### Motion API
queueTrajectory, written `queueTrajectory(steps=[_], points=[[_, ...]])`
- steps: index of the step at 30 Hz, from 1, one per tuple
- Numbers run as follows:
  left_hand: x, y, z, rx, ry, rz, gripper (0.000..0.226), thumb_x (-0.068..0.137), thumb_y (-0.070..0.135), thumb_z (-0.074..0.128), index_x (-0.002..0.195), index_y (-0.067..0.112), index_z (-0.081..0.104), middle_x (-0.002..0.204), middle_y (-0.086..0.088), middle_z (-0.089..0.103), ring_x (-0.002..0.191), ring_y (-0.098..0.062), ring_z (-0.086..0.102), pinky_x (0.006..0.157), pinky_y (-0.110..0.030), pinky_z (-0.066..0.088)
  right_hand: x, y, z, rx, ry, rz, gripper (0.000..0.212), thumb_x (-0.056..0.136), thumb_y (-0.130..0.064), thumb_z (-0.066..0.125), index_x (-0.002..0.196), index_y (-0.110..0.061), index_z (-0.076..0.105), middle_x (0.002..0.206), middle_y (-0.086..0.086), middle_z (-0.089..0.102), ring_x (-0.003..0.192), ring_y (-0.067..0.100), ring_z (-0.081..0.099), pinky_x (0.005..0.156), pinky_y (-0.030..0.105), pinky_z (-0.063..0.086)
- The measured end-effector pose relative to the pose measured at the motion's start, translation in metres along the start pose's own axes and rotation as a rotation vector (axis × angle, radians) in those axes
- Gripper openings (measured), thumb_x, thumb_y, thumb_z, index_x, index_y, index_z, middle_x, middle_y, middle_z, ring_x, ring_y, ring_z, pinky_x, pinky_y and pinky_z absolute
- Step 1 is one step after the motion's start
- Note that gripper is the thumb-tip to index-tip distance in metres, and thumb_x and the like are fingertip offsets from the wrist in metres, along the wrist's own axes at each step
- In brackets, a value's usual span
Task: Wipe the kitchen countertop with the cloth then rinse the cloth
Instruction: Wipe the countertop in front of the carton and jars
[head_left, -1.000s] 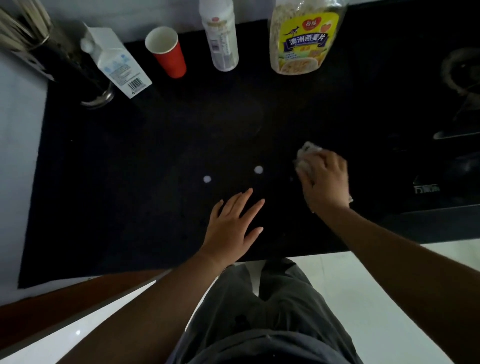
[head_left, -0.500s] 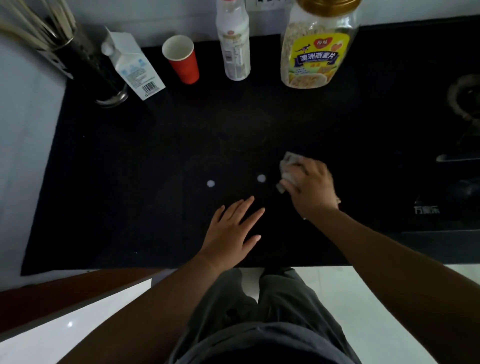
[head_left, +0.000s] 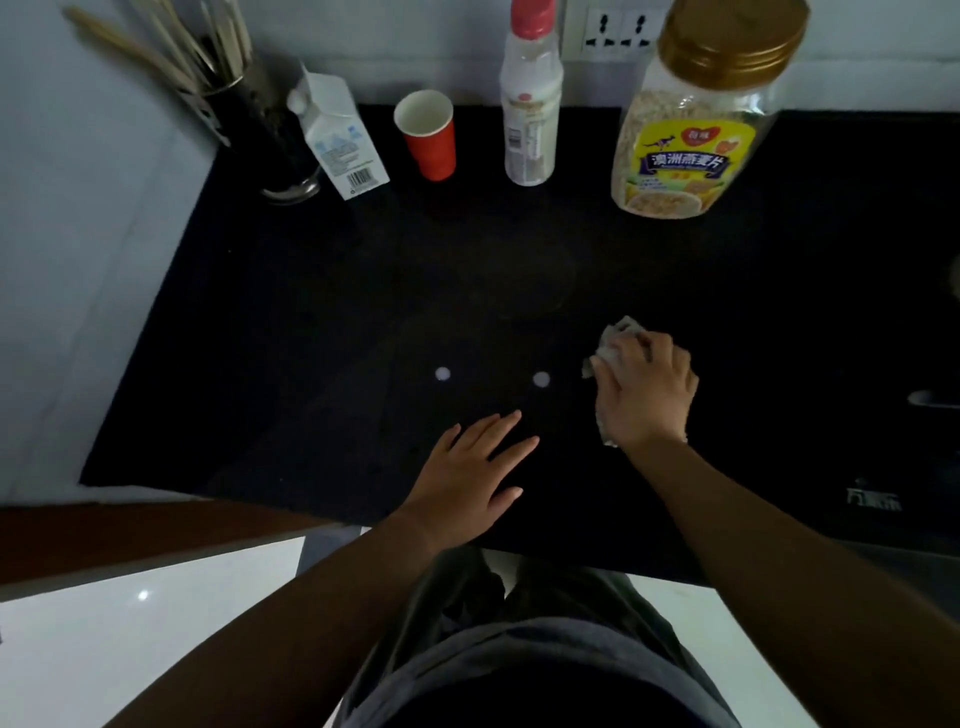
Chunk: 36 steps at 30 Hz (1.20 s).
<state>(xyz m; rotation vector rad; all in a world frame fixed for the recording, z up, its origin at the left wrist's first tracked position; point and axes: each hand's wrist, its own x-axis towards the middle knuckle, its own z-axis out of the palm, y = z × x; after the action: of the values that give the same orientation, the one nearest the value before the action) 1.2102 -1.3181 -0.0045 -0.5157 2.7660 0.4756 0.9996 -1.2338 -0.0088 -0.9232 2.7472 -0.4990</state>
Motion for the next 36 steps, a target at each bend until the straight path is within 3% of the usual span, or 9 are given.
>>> queueTrajectory(steps=[6, 13, 17, 21, 23, 27, 32, 36], points=[[0.003, 0.001, -0.004, -0.061, 0.008, -0.004, 0.058, 0.091, 0.044, 0.043, 0.144, 0.035, 0.021, 0.158, 0.006, 0.007, 0.144, -0.012, 0.008, 0.115, -0.043, 0.012, -0.017, 0.015, 0.001, 0.011, -0.026, -0.267, 0.035, 0.085, -0.043, 0.057, 0.113, -0.023, 0.061, 0.120, 0.006, 0.053, 0.111, 0.030, 0.048, 0.091, 0.045, 0.039], [0.020, -0.024, -0.036, -0.235, 0.201, 0.030, 0.042, 0.090, 0.035, 0.050, 0.131, 0.024, 0.050, 0.137, 0.002, 0.048, 0.128, -0.012, 0.042, 0.104, -0.029, 0.036, 0.029, -0.023, 0.011, -0.031, 0.095, 0.106, 0.038, 0.091, -0.045, 0.044, 0.120, -0.024, 0.054, 0.124, 0.011, 0.046, 0.113, 0.033, 0.041, 0.095, 0.047, 0.033], [0.032, -0.062, -0.055, -0.192, 0.262, 0.017, 0.041, 0.089, 0.033, 0.053, 0.127, 0.020, 0.054, 0.133, -0.001, 0.051, 0.122, -0.016, 0.046, 0.100, -0.031, 0.039, -0.009, -0.041, 0.022, 0.041, 0.052, -0.020, 0.033, 0.088, -0.043, 0.053, 0.114, -0.024, 0.059, 0.121, 0.008, 0.051, 0.112, 0.032, 0.045, 0.094, 0.045, 0.036], [0.032, -0.106, -0.060, -0.176, 0.197, -0.027, 0.044, 0.090, 0.037, 0.049, 0.132, 0.024, 0.048, 0.138, 0.003, 0.045, 0.129, -0.013, 0.040, 0.104, -0.031, 0.035, -0.043, -0.033, 0.021, 0.064, 0.133, -0.057, 0.031, 0.085, -0.039, 0.061, 0.111, -0.023, 0.064, 0.115, 0.005, 0.057, 0.108, 0.030, 0.050, 0.088, 0.041, 0.040], [0.030, -0.124, -0.063, -0.153, 0.178, -0.029, 0.045, 0.090, 0.040, 0.047, 0.133, 0.025, 0.045, 0.141, 0.003, 0.042, 0.132, -0.013, 0.035, 0.106, -0.033, 0.033, -0.040, -0.034, 0.024, 0.035, 0.178, 0.022, 0.031, 0.086, -0.039, 0.060, 0.111, -0.022, 0.063, 0.117, 0.008, 0.056, 0.109, 0.033, 0.049, 0.088, 0.043, 0.040], [0.026, -0.160, -0.066, -0.052, 0.175, -0.054, 0.049, 0.091, 0.043, 0.044, 0.136, 0.025, 0.041, 0.148, 0.001, 0.035, 0.137, -0.017, 0.030, 0.109, -0.038, 0.030, -0.010, -0.079, 0.037, 0.056, 0.238, 0.396, 0.035, 0.091, -0.043, 0.047, 0.116, -0.021, 0.058, 0.126, 0.010, 0.048, 0.116, 0.034, 0.041, 0.097, 0.047, 0.034], [0.006, -0.200, -0.048, 0.025, 0.140, -0.036, 0.055, 0.094, 0.042, 0.038, 0.145, 0.028, 0.026, 0.157, -0.002, 0.017, 0.144, -0.021, 0.016, 0.114, -0.045, 0.022, -0.034, -0.133, 0.064, 0.068, 0.111, 0.046, 0.033, 0.087, -0.043, 0.051, 0.114, -0.026, 0.060, 0.122, 0.003, 0.054, 0.112, 0.029, 0.047, 0.093, 0.042, 0.038], [0.005, -0.204, -0.042, -0.006, 0.161, -0.005, 0.053, 0.095, 0.041, 0.037, 0.145, 0.028, 0.025, 0.157, -0.004, 0.018, 0.144, -0.022, 0.014, 0.114, -0.047, 0.019, -0.074, -0.115, 0.064, 0.004, 0.141, -0.026, 0.034, 0.084, -0.051, 0.047, 0.104, -0.029, 0.063, 0.115, 0.000, 0.057, 0.107, 0.027, 0.051, 0.088, 0.040, 0.042]])
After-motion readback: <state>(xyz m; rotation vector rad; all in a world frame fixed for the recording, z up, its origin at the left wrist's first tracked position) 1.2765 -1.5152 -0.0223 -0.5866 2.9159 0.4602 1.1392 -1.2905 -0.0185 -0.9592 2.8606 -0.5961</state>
